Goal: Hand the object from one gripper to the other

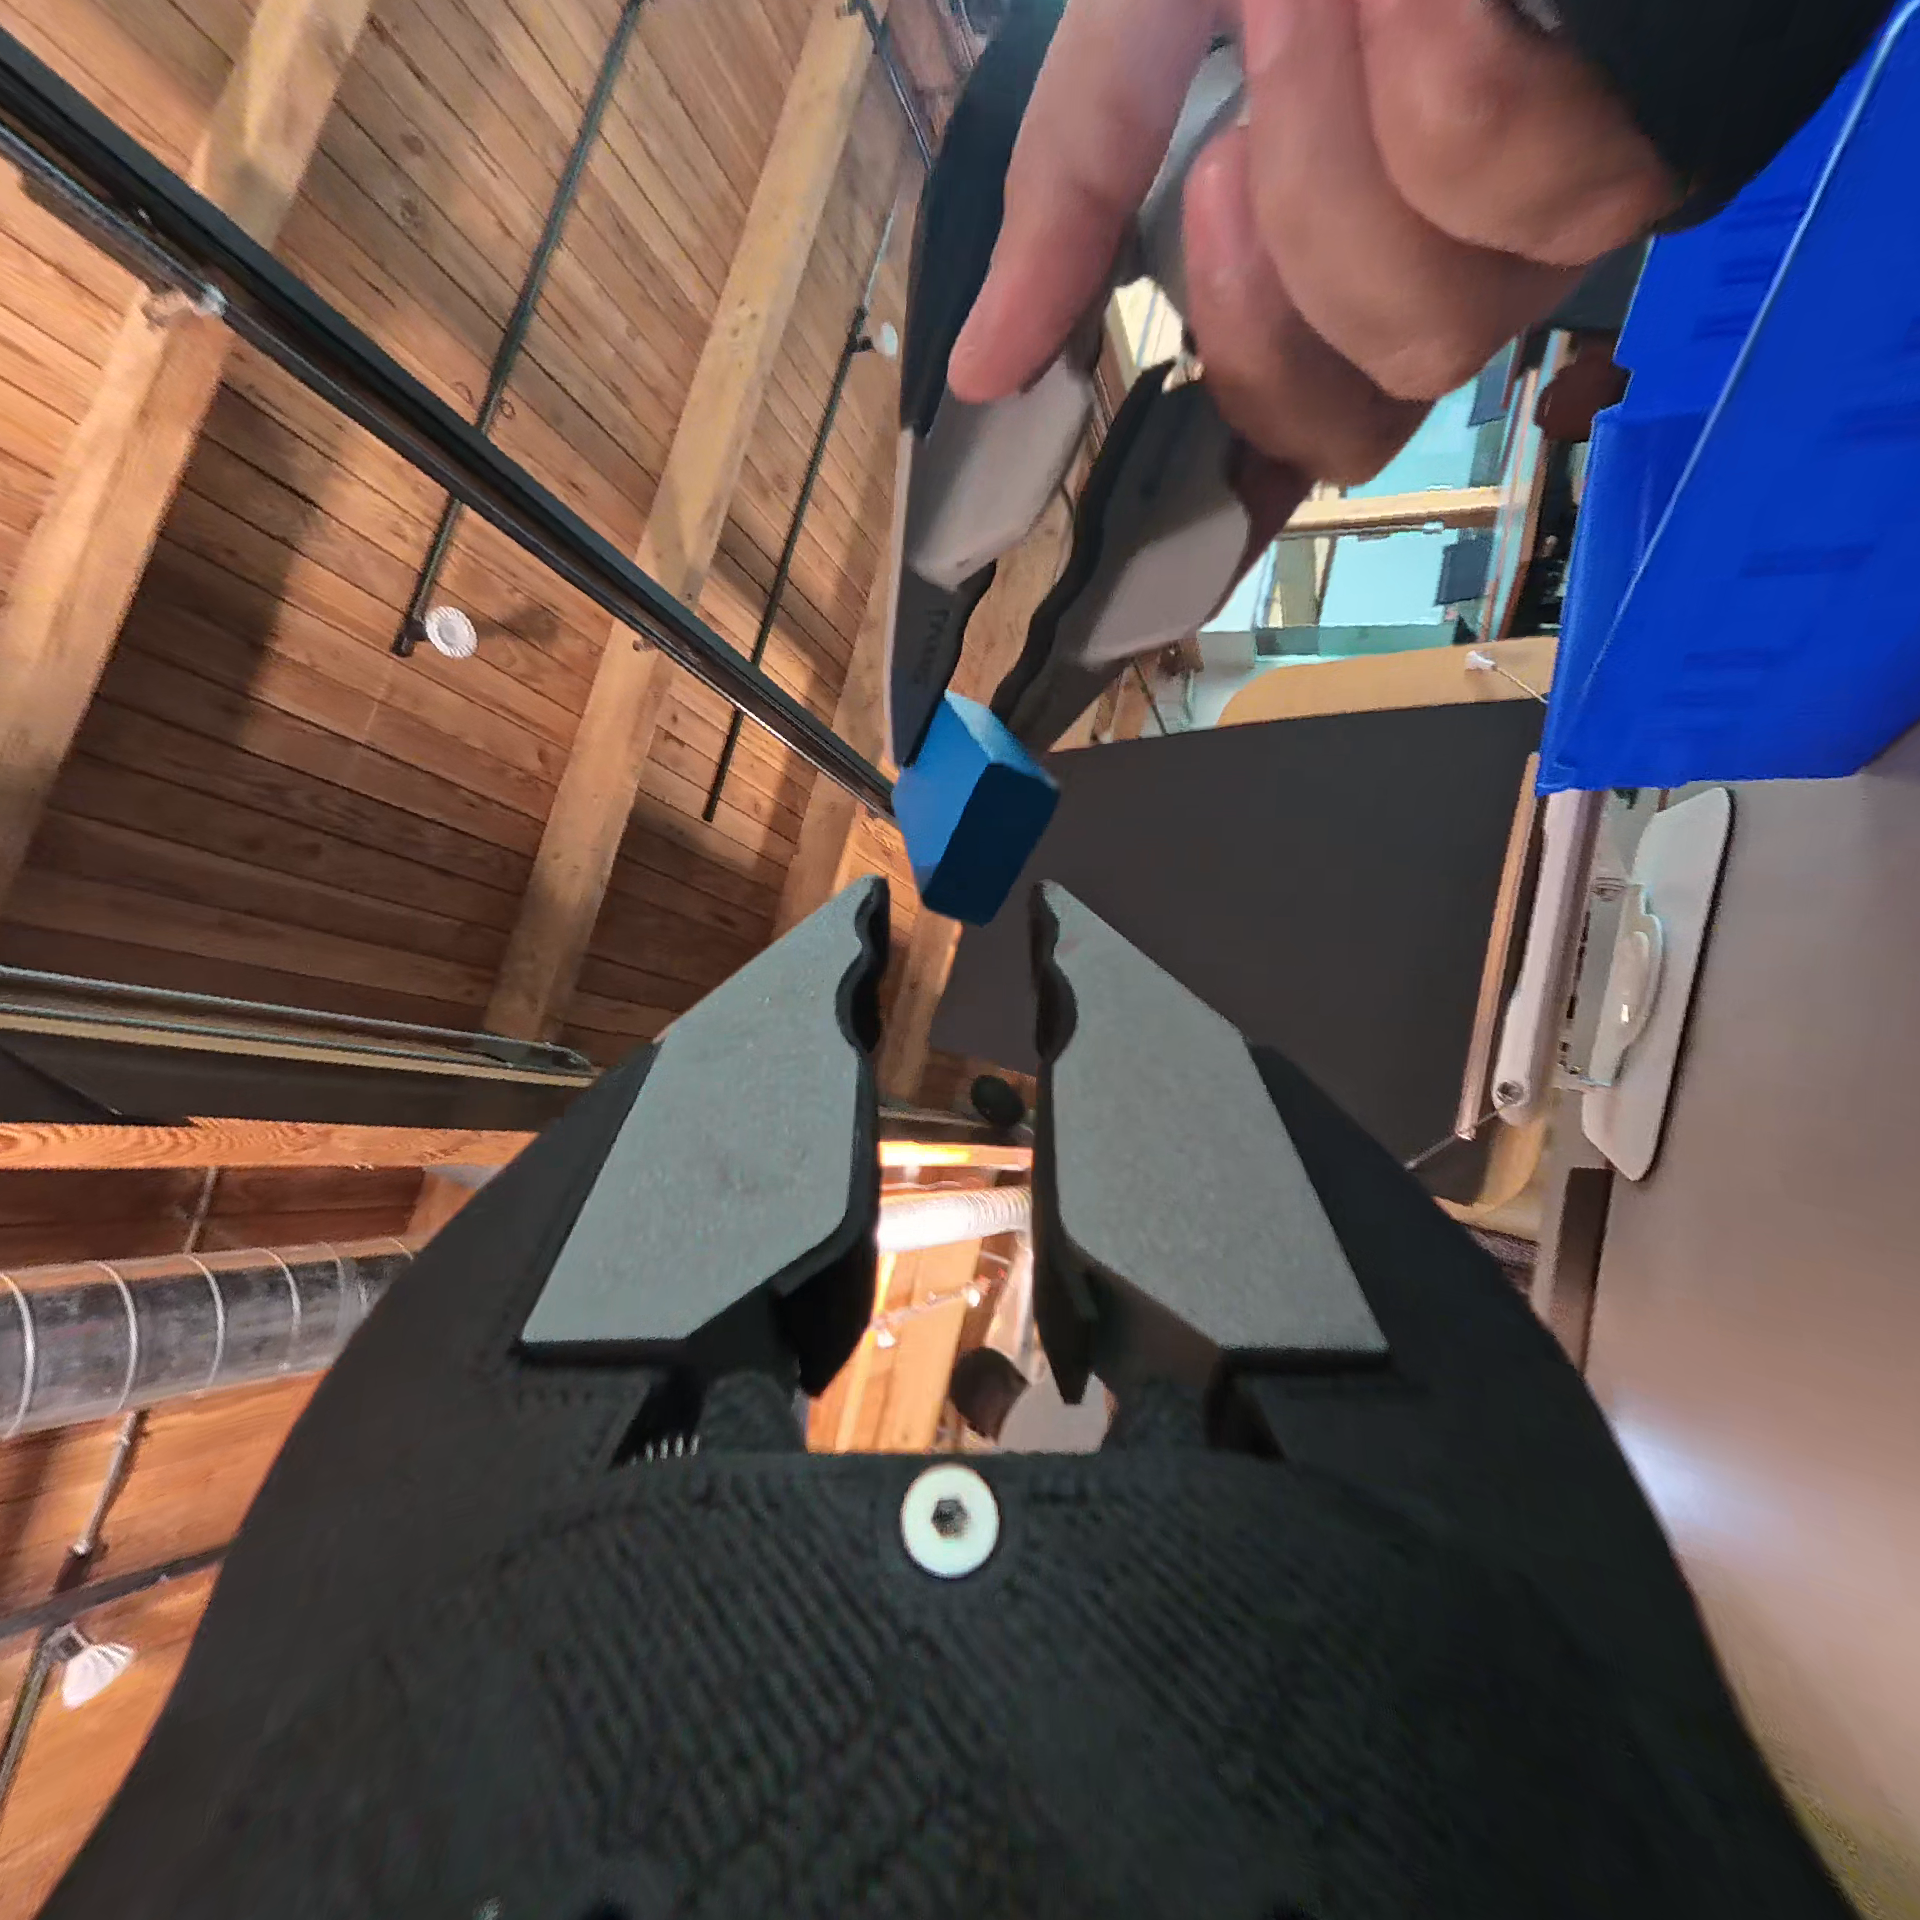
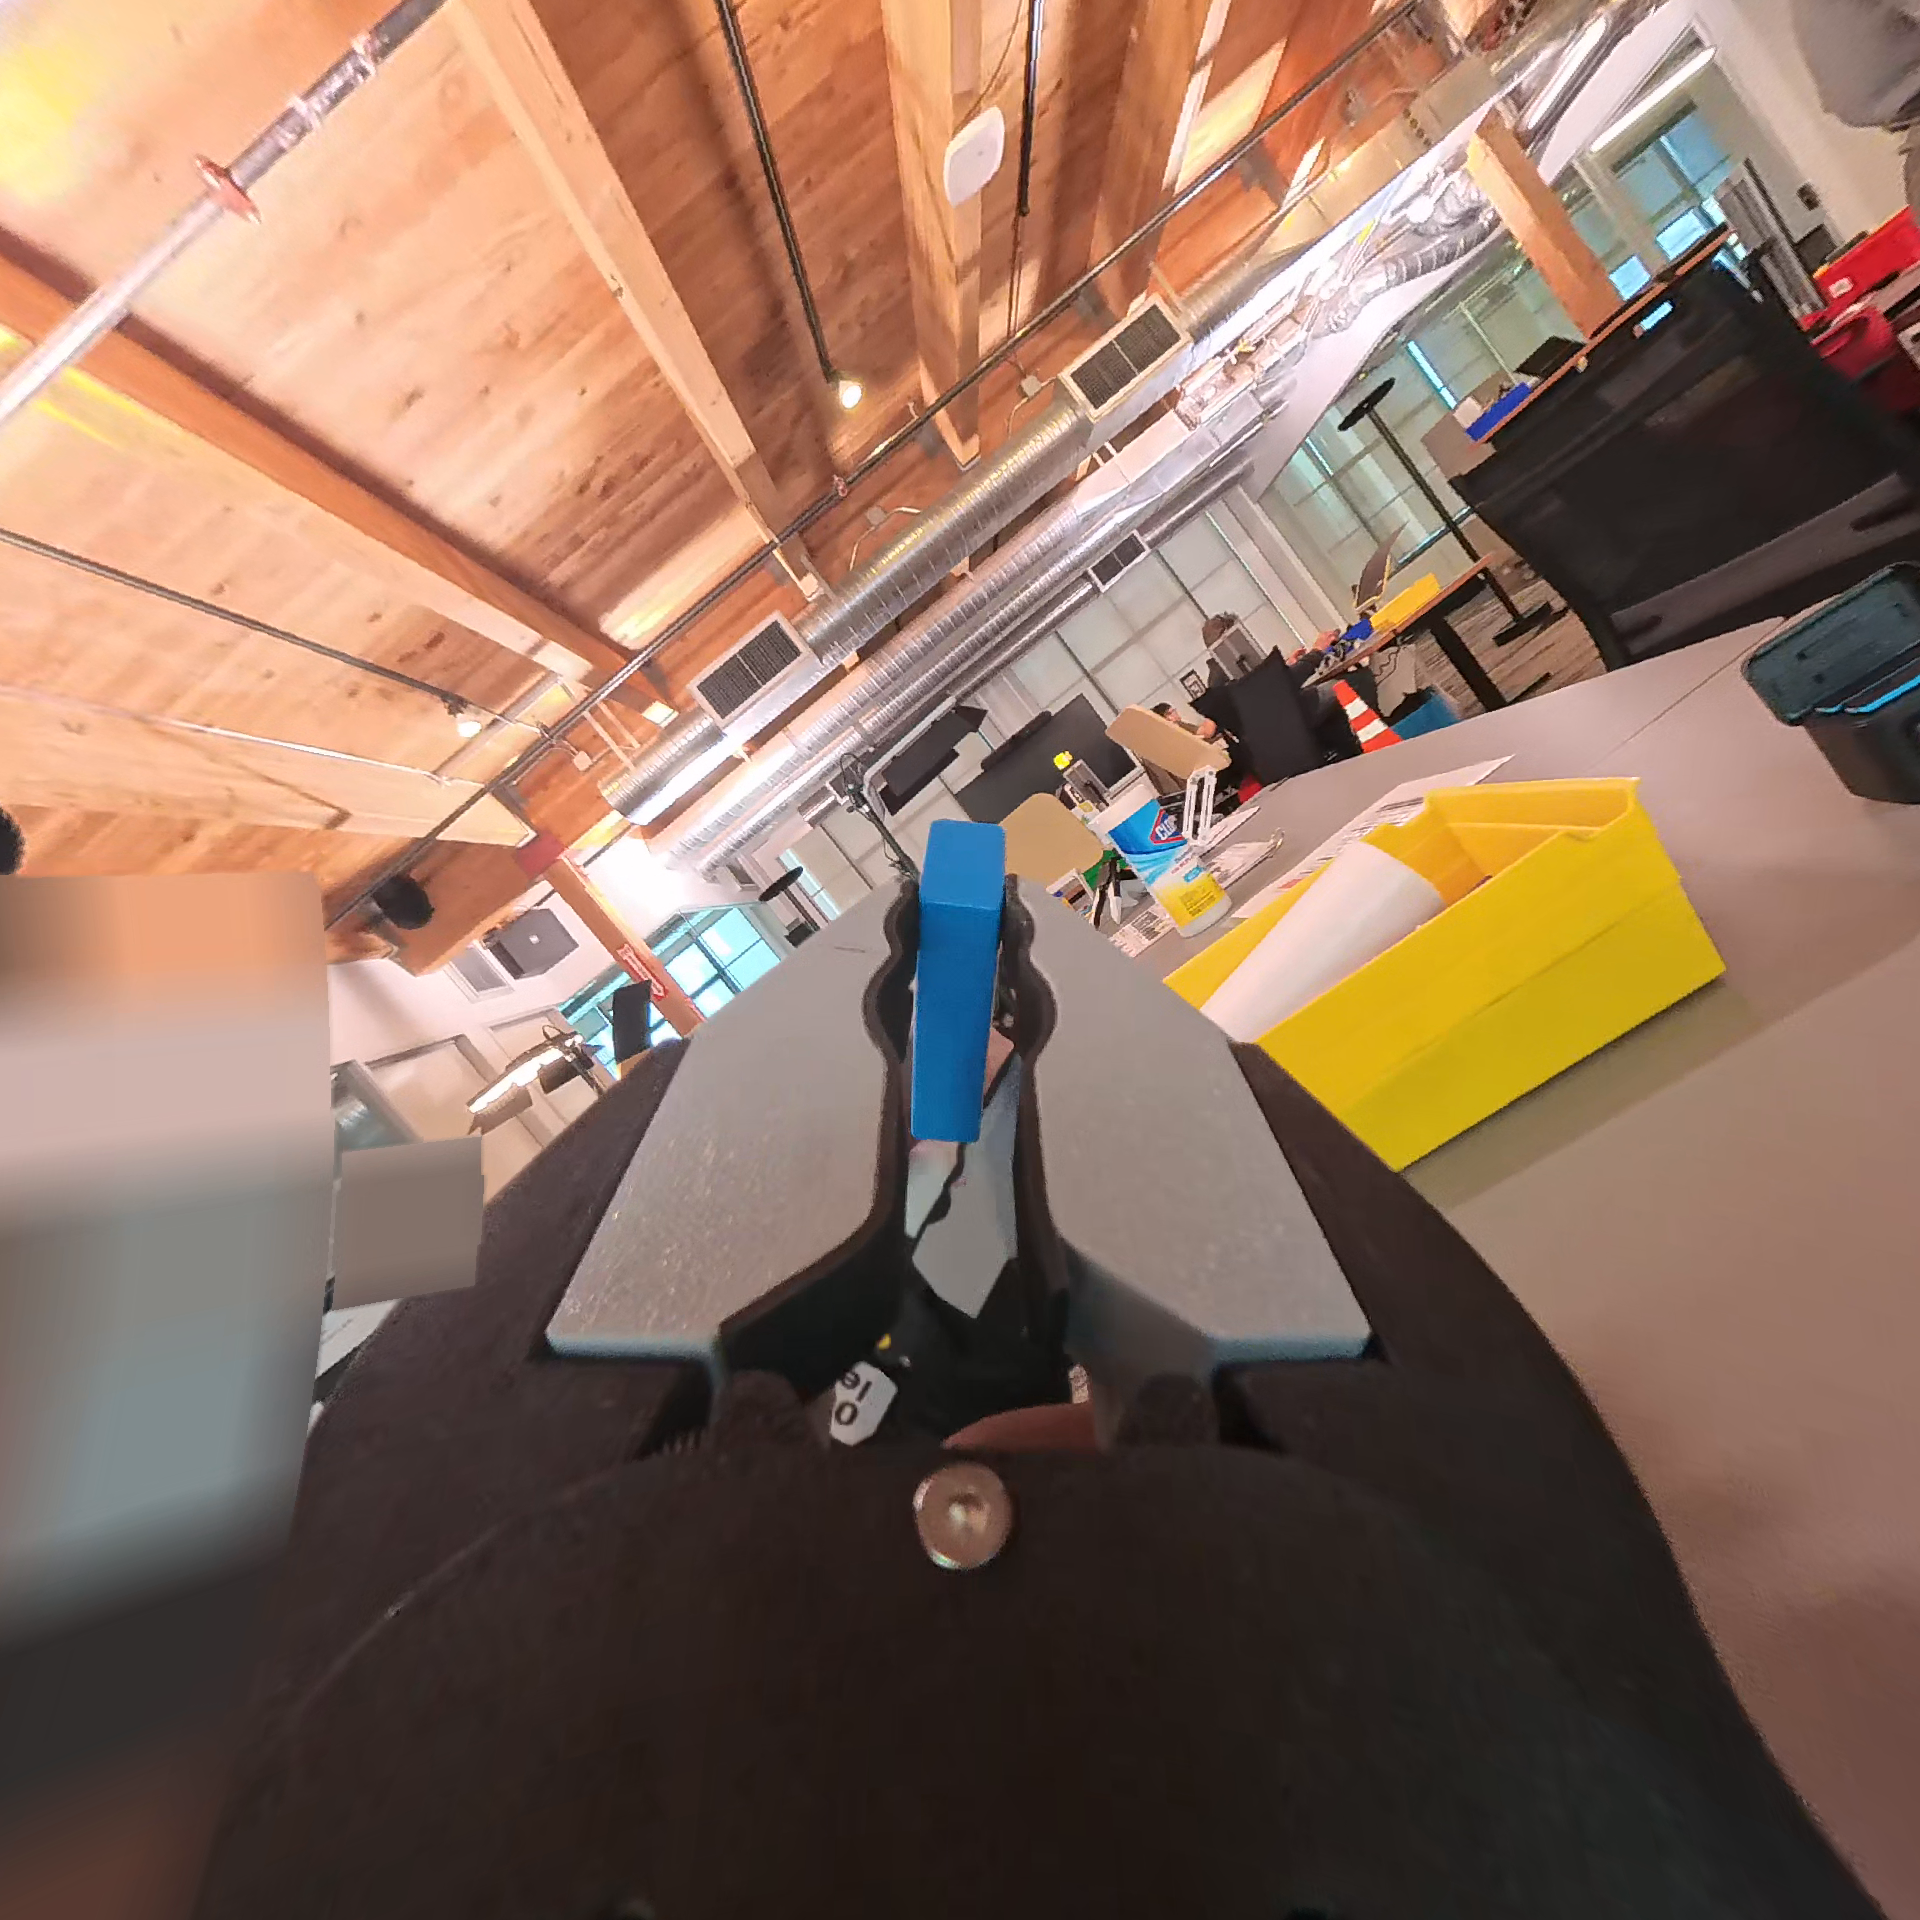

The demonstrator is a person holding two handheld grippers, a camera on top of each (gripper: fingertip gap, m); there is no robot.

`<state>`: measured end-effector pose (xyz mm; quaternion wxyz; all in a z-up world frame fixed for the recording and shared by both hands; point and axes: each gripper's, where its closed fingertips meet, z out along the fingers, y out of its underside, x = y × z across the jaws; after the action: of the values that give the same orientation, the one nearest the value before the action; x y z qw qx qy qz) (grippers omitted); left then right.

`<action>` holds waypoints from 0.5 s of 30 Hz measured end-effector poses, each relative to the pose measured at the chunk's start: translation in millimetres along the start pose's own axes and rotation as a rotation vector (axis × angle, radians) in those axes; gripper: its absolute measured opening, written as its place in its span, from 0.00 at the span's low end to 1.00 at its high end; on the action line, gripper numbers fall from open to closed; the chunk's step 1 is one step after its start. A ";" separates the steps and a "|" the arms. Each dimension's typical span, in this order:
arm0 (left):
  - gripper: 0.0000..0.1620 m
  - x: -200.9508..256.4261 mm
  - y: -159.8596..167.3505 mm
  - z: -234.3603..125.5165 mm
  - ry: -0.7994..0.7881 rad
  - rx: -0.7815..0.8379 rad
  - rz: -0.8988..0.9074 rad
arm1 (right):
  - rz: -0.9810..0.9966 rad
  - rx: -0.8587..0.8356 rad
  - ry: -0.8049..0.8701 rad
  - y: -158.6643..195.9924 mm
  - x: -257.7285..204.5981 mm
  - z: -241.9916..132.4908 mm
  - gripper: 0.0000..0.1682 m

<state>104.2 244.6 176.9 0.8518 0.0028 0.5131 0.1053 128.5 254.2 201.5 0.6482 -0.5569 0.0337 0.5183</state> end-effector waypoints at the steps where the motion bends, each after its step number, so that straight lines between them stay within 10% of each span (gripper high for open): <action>1: 0.13 -0.3 -4.1 -0.5 -0.008 0.014 0.014 | 0.002 -0.004 -0.003 2.0 -1.1 1.4 0.07; 9: 0.12 -5.1 -9.8 -3.6 -0.016 0.030 0.040 | -0.029 -0.092 -0.047 24.5 -8.9 13.5 0.09; 15: 0.09 -42.7 -12.9 -8.4 0.079 0.082 -0.502 | -0.167 -0.130 -0.090 14.1 -26.1 2.7 0.10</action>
<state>79.9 223.3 208.7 0.8298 -0.0941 0.5344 -0.1304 105.1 237.4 209.0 0.6525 -0.5747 -0.0755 0.4881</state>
